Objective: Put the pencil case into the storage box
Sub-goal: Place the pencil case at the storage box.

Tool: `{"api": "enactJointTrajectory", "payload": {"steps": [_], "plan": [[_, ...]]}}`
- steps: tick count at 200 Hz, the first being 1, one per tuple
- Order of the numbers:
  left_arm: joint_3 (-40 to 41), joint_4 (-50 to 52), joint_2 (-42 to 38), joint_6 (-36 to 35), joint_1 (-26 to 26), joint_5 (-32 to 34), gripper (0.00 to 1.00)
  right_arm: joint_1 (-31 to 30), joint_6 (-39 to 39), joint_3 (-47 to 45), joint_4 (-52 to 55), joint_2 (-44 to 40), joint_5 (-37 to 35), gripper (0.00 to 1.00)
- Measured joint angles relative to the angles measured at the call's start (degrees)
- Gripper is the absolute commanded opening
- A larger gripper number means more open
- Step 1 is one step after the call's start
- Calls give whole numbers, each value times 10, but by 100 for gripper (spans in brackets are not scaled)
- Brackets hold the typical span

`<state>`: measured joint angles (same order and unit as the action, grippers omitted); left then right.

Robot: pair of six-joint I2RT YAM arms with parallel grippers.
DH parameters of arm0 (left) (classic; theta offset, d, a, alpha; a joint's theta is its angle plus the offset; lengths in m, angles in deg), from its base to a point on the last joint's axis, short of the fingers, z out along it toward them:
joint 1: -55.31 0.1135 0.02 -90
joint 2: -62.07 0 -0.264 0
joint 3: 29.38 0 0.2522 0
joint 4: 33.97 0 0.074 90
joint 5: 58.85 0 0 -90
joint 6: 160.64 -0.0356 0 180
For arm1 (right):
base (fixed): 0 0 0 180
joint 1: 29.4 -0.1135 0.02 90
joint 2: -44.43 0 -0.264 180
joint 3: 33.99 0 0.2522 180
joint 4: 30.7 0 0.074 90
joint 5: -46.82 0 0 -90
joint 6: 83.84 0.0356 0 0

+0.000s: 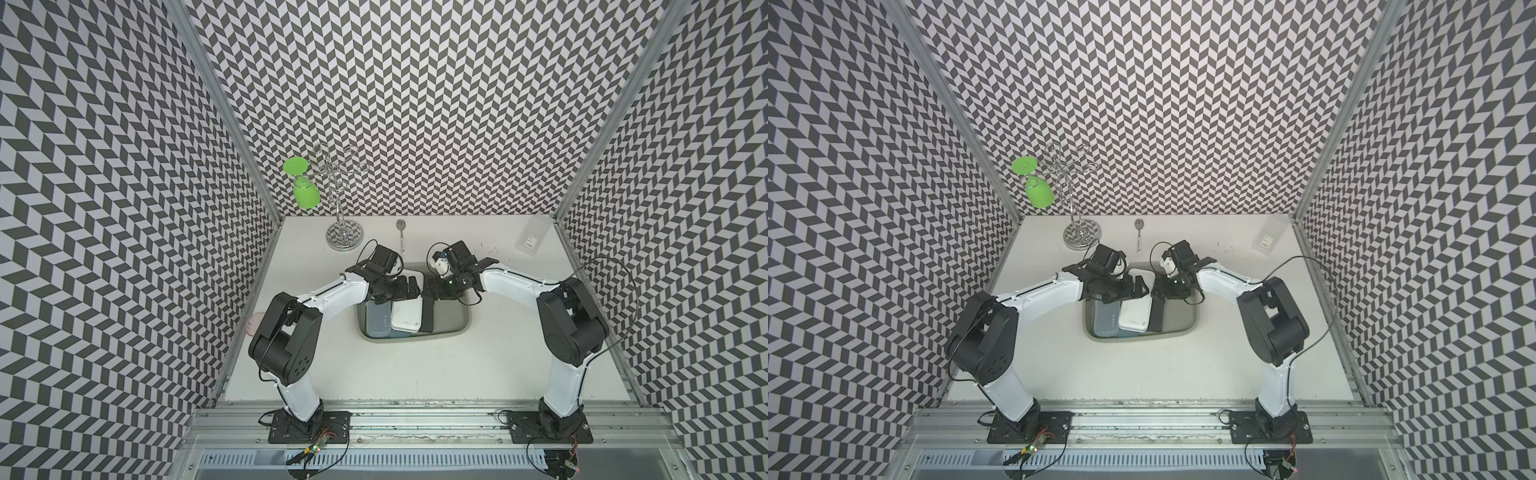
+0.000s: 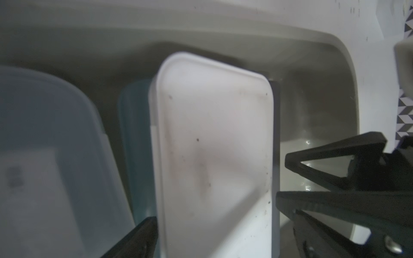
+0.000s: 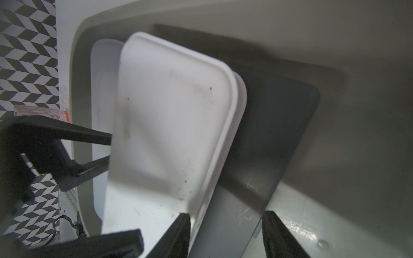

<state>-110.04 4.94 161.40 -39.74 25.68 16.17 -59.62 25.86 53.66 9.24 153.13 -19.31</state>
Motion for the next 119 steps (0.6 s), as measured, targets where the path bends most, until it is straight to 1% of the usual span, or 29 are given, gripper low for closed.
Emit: {"api": "enactJointTrajectory", "payload": {"steps": [59, 92, 119], "plan": [[-32, 67, -11, -17, 0, 30, 100, 0, 1, 0, -9, 0, 0, 56], [-45, 96, -37, -26, 6, 49, 100, 0, -1, 1, -4, 0, -9, 56], [-57, 104, -64, -31, 17, 63, 100, 0, -10, 20, 22, 0, -27, 56]]}}
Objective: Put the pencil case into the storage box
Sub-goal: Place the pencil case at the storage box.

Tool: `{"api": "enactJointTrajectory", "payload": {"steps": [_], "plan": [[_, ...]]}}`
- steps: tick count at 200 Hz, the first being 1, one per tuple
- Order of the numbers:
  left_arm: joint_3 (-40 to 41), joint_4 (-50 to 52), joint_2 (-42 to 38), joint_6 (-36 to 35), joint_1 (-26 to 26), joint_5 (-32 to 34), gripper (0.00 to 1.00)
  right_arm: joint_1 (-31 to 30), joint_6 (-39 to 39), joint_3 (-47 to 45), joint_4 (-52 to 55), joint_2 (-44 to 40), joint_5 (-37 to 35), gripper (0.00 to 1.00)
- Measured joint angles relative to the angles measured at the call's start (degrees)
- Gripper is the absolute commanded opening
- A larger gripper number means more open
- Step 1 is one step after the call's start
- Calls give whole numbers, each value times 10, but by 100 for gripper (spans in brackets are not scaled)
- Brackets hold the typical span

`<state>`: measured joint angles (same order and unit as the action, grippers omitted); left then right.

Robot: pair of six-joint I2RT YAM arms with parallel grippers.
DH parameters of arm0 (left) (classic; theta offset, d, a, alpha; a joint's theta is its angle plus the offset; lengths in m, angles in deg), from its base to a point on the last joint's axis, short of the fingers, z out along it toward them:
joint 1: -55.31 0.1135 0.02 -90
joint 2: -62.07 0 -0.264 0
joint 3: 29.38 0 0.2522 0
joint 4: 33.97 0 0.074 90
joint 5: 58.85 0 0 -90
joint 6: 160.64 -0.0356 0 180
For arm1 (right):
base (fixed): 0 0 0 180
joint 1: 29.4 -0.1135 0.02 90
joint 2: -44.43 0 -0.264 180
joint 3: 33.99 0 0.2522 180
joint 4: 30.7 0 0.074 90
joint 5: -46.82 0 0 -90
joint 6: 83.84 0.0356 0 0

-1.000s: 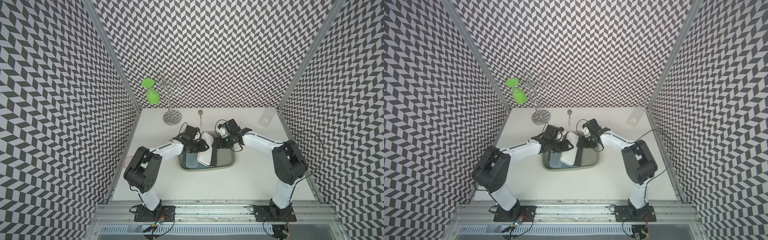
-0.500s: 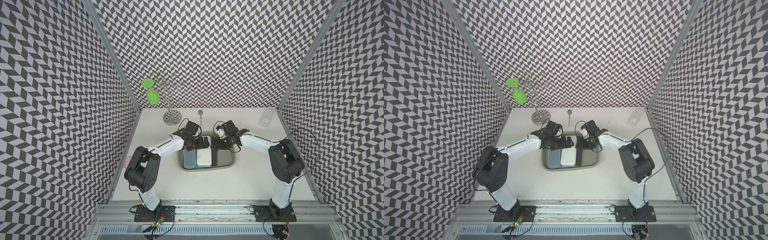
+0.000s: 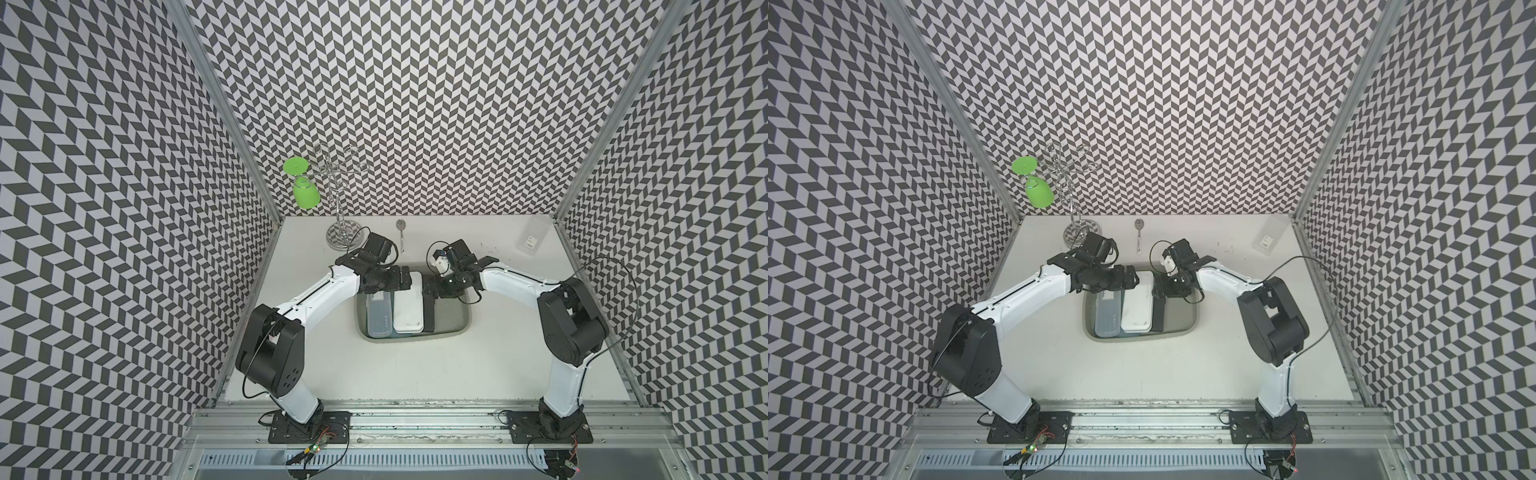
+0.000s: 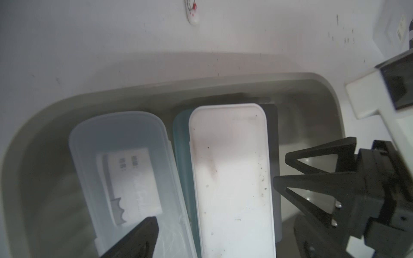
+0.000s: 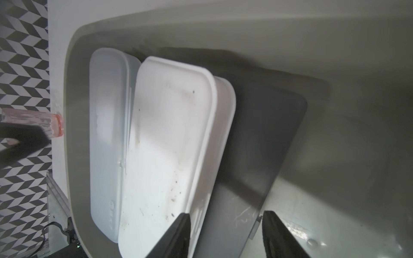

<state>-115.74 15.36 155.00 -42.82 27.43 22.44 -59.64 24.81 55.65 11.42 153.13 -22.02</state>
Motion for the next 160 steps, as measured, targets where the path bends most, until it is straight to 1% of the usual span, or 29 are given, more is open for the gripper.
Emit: {"api": "enactJointTrajectory", "payload": {"steps": [24, 57, 75, 99, 112, 123, 140, 160], "plan": [[0, 5, -19, -3, 18, 5, 100, 0, -8, 19, 7, 0, -13, 56], [11, 7, -27, -14, 43, 5, 100, 0, -20, 20, 20, 0, -33, 56], [22, 10, -30, -20, 52, 5, 100, 1, -31, 20, 31, 0, -51, 56], [27, 16, -30, -27, 56, 3, 100, 16, -43, 20, 49, -6, -65, 56], [27, 16, -30, -27, 58, 1, 100, 39, -47, 20, 59, -17, -66, 56], [26, 17, -30, -28, 58, 0, 100, 72, -52, 21, 65, -33, -68, 58], [26, 17, -30, -28, 58, -4, 100, 137, -58, 37, 77, -52, -74, 66], [26, 17, -30, -28, 58, -12, 100, 209, -68, 78, 82, -51, -89, 75]]}}
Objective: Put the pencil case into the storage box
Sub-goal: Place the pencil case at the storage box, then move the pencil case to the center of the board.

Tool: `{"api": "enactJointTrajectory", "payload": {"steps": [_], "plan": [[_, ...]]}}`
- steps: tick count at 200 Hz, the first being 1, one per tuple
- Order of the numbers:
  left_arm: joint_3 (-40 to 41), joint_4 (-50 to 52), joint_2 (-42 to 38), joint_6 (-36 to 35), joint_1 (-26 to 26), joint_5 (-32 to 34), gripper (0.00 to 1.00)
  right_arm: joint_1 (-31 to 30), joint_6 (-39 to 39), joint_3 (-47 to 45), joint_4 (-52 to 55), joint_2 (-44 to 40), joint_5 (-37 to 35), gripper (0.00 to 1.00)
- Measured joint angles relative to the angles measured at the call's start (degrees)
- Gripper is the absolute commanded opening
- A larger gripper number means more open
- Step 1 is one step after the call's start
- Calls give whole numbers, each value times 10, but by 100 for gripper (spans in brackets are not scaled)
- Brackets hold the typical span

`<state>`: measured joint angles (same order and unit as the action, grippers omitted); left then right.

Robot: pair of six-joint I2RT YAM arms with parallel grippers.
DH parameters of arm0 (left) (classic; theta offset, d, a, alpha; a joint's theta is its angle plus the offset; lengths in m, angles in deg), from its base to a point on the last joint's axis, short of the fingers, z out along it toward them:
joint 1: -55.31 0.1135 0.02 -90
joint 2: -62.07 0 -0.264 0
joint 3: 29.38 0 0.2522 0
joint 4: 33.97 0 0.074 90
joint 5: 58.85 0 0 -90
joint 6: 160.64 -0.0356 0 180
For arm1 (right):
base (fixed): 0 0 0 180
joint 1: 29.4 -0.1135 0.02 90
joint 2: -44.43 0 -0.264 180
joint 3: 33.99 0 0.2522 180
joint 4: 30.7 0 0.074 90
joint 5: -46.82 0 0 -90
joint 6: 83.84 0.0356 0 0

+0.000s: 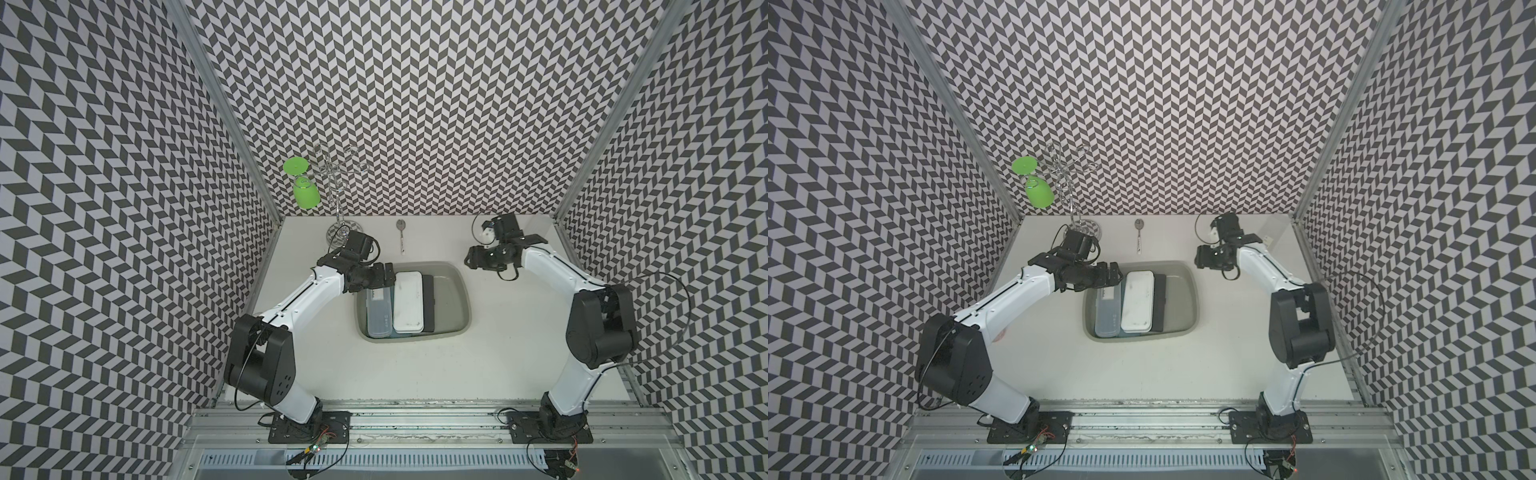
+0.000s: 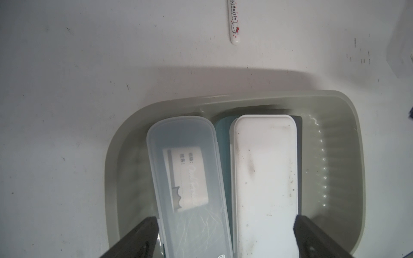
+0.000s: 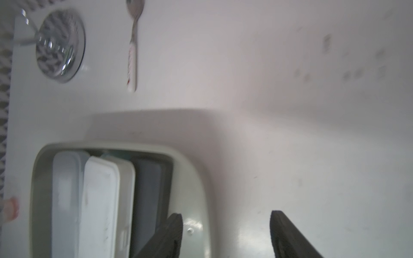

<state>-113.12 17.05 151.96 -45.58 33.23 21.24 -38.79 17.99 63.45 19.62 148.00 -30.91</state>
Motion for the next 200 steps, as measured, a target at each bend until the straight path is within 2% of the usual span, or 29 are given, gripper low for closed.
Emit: {"api": "enactJointTrajectory", "payload": {"steps": [18, 42, 94, 155, 200], "plan": [[0, 0, 0, 0, 0, -7, 100, 39, -10, 47, 7, 20, -18, 87], [0, 2, 0, -2, 0, -15, 100, 52, -21, 124, 13, 87, -53, 100], [1, 4, 0, -8, 0, -20, 100, 96, -24, 223, 31, 210, -131, 99], [14, 6, -15, -8, 0, -30, 100, 181, -23, 285, 24, 256, -192, 100], [16, 11, -18, -17, 0, -31, 100, 201, -23, 298, -10, 290, -214, 99]]}}
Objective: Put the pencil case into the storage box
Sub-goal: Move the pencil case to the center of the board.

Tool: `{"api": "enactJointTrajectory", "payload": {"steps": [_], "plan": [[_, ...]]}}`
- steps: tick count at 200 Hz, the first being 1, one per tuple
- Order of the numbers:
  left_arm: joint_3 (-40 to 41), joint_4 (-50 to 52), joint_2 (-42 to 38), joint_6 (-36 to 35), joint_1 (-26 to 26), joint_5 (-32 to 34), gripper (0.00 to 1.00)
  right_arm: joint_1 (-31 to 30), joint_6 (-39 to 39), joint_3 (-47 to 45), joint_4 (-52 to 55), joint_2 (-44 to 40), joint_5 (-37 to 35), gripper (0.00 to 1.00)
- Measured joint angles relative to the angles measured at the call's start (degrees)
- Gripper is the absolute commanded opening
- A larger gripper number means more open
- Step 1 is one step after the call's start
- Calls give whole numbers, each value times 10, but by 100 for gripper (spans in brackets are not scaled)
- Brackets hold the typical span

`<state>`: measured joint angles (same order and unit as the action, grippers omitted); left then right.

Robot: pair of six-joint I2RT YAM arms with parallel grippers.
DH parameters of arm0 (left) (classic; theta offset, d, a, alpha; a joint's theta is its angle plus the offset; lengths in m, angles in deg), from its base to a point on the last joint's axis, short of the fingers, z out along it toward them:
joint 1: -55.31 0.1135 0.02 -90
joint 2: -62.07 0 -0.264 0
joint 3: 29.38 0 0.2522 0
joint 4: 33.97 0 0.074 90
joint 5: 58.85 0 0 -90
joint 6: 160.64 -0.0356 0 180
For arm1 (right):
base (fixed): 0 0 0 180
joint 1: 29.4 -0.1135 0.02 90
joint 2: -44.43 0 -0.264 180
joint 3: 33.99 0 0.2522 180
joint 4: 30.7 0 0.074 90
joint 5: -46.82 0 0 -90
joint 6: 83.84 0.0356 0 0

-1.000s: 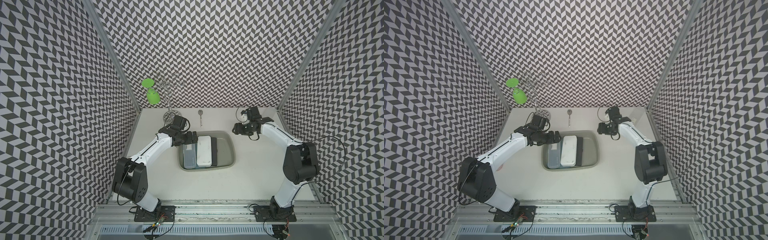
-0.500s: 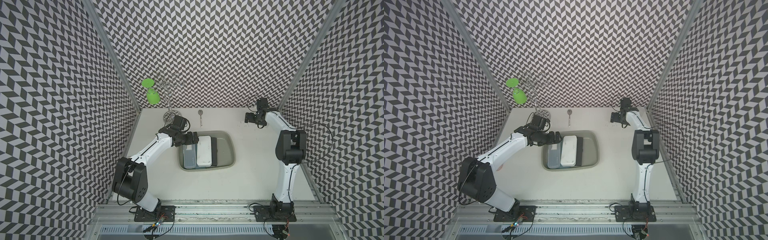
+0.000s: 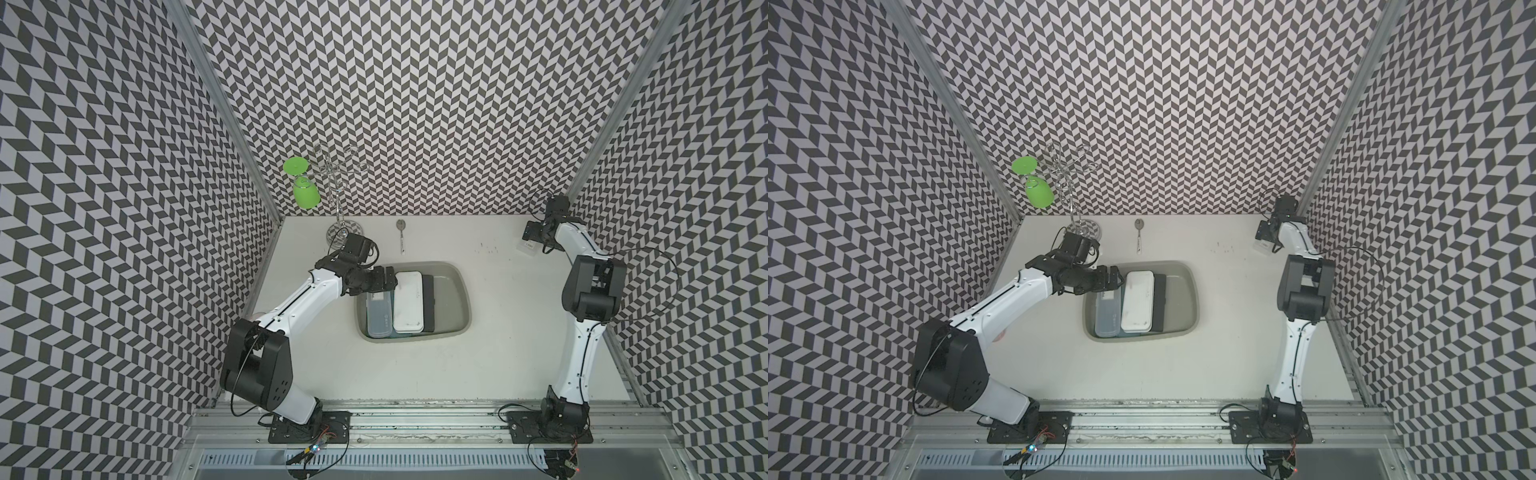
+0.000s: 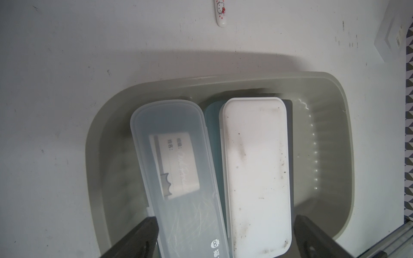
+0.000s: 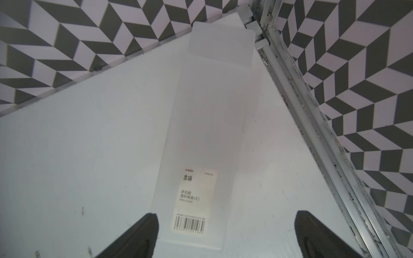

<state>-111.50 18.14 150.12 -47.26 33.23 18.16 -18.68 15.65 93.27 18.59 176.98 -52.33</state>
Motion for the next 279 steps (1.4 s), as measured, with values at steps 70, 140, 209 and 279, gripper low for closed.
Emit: {"api": "enactJointTrajectory", "payload": {"steps": [70, 140, 209, 279], "plan": [[1, 4, 0, -16, 0, -2, 100, 0, 8, 84, -3, 82, 6, 100], [21, 9, 0, -28, 0, -3, 100, 0, 8, 155, 4, 130, -1, 100], [34, 4, -5, -26, 4, -17, 100, 0, -3, 68, -30, 87, 23, 92], [55, -24, -5, -16, 4, -37, 100, 0, -22, -190, -55, -80, 51, 88]]}}
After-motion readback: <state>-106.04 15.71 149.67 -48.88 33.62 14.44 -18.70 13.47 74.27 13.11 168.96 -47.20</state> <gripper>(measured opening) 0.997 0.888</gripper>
